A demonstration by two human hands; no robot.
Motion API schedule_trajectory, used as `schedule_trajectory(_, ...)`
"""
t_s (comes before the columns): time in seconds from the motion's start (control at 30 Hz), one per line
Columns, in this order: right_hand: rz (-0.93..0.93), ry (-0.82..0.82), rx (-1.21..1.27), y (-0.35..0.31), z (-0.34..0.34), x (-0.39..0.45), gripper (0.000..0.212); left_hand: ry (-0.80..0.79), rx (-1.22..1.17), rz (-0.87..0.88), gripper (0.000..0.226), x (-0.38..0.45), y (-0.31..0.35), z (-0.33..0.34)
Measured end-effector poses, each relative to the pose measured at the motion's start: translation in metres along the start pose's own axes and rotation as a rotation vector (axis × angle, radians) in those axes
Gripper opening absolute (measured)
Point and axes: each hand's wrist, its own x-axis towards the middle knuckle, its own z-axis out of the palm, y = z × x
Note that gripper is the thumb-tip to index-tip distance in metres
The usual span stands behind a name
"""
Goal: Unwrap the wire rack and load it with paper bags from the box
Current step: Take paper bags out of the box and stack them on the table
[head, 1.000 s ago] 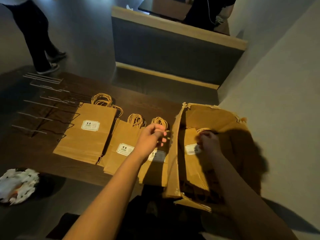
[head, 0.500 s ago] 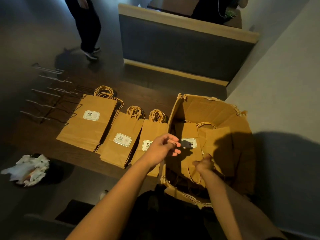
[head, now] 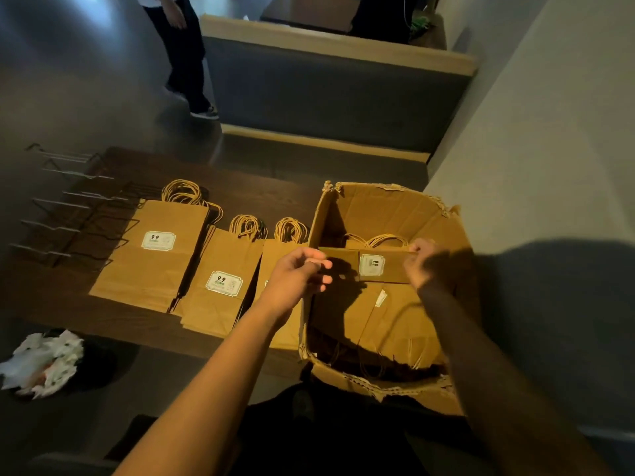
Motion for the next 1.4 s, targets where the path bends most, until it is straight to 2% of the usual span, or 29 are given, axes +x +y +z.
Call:
schedule_trajectory(0.07, -0.213, 0.243, -0.049, -0.005, -0.037, 0.012, 0.017, 0.059, 0.041, 0.079, 0.015, 0.003, 0.007, 0.004)
schedule_trajectory(0.1, -0.298, 0.318, 0.004, -0.010, -0.052, 0.017, 0.017, 0.098, 0.069, 0.124, 0.014, 0.004, 0.011, 0.006)
schedule_trajectory(0.2, -0.490, 0.390, 0.087, -0.041, -0.091, 0.020, 0.012, 0.134, 0.142, 0.212, 0.017, 0.002, 0.025, 0.013)
schedule_trajectory(0.27, -0.622, 0.373, 0.080, -0.068, -0.111, 0.016, 0.009, 0.007, 0.223, 0.186, 0.030, 0.000, 0.034, 0.017)
schedule_trajectory(0.33, -0.707, 0.363, 0.081, -0.094, -0.123, 0.008, 0.009, -0.215, 0.425, 0.142, 0.040, -0.003, 0.042, 0.020)
schedule_trajectory(0.4, -0.756, 0.356, 0.099, -0.116, -0.126, -0.001, 0.011, -0.408, 0.629, 0.117, 0.028, -0.007, 0.047, 0.024)
schedule_trajectory(0.47, -0.756, 0.355, 0.137, -0.134, -0.123, -0.006, 0.012, -0.407, 0.652, 0.120, 0.025, -0.009, 0.049, 0.027)
schedule_trajectory(0.53, -0.683, 0.466, 0.211, -0.145, -0.118, -0.009, 0.017, -0.337, 0.594, 0.126, 0.034, -0.010, 0.050, 0.022)
schedule_trajectory(0.6, -0.575, 0.658, 0.390, -0.142, -0.109, -0.004, 0.028, -0.259, 0.493, 0.083, 0.041, -0.010, 0.047, 0.010)
schedule_trajectory(0.63, -0.484, 0.696, 0.524, -0.136, -0.103, 0.001, 0.029, -0.208, 0.430, 0.049, 0.041, -0.010, 0.046, 0.003)
schedule_trajectory(0.67, -0.342, 0.642, 0.683, -0.127, -0.095, 0.006, 0.027, -0.155, 0.359, 0.015, 0.040, -0.010, 0.045, -0.004)
schedule_trajectory(0.73, 0.088, 0.315, 0.971, -0.110, -0.072, 0.014, 0.022, -0.075, 0.239, -0.032, 0.041, -0.008, 0.042, -0.018)
schedule_trajectory(0.8, 0.460, -0.122, 1.061, -0.084, -0.030, 0.012, 0.022, -0.029, 0.167, -0.057, 0.043, -0.009, 0.039, -0.027)
schedule_trajectory(0.87, 0.622, -0.462, 0.926, -0.058, 0.017, 0.001, 0.021, -0.001, 0.115, -0.092, 0.043, -0.008, 0.036, -0.036)
schedule_trajectory(0.93, 0.715, -0.616, 0.724, -0.040, 0.056, -0.015, 0.027, 0.022, 0.071, -0.122, 0.043, -0.007, 0.031, -0.044)
schedule_trajectory(1.0, 0.808, -0.638, 0.658, -0.032, 0.084, -0.032, 0.035, 0.050, 0.062, -0.134, 0.043, -0.007, 0.027, -0.051)
schedule_trajectory(1.13, 0.866, -0.510, 0.516, -0.032, 0.117, -0.053, 0.064, 0.082, 0.052, -0.171, 0.040, -0.007, 0.015, -0.064)
schedule_trajectory(1.2, 0.926, -0.480, 0.553, -0.031, 0.128, -0.054, 0.073, 0.083, 0.064, -0.189, 0.043, -0.006, 0.008, -0.069)
schedule_trajectory(1.3, 0.928, -0.427, 0.663, -0.040, 0.126, -0.055, 0.077, 0.070, 0.056, -0.216, 0.044, -0.005, 0.003, -0.069)
schedule_trajectory(1.4, 0.892, -0.350, 0.777, -0.044, 0.121, -0.053, 0.070, 0.069, 0.011, -0.224, 0.038, -0.006, 0.004, -0.066)
